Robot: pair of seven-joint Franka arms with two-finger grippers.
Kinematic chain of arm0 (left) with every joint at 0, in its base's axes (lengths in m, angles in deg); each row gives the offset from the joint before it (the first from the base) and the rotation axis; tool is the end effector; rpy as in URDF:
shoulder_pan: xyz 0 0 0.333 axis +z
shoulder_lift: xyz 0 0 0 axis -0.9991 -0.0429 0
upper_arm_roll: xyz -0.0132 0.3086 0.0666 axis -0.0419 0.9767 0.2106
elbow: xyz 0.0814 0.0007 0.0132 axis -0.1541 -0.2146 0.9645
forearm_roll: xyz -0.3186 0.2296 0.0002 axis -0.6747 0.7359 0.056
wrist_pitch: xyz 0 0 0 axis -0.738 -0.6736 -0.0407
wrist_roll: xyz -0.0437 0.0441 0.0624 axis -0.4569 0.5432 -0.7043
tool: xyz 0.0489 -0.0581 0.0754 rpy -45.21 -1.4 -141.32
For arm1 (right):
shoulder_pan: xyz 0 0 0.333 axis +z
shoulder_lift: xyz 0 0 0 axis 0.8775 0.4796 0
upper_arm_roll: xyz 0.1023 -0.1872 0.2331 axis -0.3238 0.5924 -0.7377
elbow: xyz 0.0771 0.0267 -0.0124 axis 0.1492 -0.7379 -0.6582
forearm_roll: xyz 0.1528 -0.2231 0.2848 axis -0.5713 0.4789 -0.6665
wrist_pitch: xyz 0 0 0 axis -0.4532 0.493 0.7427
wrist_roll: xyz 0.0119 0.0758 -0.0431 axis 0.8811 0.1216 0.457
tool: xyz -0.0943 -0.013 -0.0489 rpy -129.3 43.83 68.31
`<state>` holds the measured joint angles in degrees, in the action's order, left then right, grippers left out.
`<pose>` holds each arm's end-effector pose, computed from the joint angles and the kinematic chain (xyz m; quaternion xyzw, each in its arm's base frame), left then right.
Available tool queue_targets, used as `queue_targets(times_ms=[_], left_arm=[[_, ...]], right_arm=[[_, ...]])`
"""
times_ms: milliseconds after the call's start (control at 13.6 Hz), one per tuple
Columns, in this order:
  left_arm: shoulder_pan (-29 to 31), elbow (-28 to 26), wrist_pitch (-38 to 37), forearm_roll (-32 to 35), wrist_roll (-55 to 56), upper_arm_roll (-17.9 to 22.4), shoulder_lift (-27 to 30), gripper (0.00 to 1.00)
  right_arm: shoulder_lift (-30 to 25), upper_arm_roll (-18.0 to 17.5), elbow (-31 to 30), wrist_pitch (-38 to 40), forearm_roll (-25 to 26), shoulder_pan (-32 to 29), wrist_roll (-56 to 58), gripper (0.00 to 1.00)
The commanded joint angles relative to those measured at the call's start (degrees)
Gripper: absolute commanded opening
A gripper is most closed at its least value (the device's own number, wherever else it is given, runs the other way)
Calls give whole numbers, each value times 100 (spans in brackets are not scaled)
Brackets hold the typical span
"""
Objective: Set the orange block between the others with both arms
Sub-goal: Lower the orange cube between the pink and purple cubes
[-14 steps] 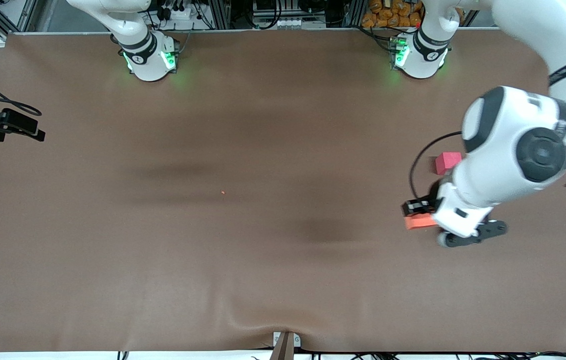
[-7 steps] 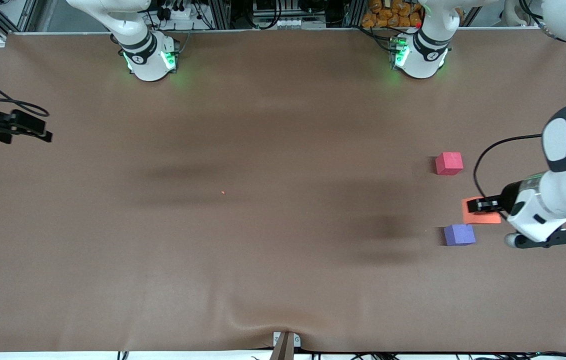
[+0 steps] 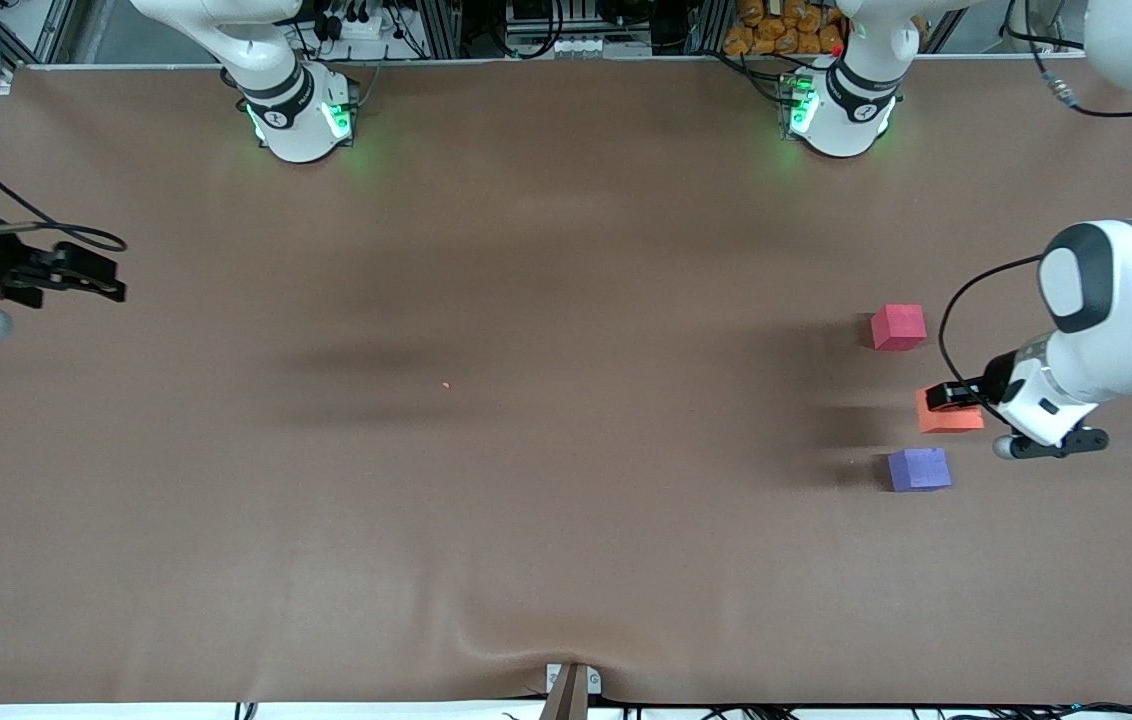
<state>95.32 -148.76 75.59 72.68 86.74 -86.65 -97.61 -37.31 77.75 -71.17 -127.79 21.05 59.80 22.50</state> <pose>0.6178 0.0188 0.3198 0.9963 0.0587 -0.0366 0.0510 0.5736 -0.0176 0.5902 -0.9982 -0.0227 0.0525 0.0201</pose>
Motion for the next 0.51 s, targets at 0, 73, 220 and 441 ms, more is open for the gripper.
queue_targets(times_ms=[0, 73, 220, 441], left_arm=[[110, -797, 844, -139, -77, -64, 237, 0], [110, -964, 1117, -139, -86, -64, 193, 0], [110, -1211, 1400, -139, -86, -64, 149, 0], [162, -1335, 1576, -139, -428, -64, 26, 0]], right_arm=[[-41, -54, 78, 111, 49, -110, 113, 100], [-41, -72, 78, 120, 75, -83, 95, 100], [-41, -98, 78, 111, 189, -74, 77, 100], [-33, -107, 78, 111, 198, -22, 77, 100]])
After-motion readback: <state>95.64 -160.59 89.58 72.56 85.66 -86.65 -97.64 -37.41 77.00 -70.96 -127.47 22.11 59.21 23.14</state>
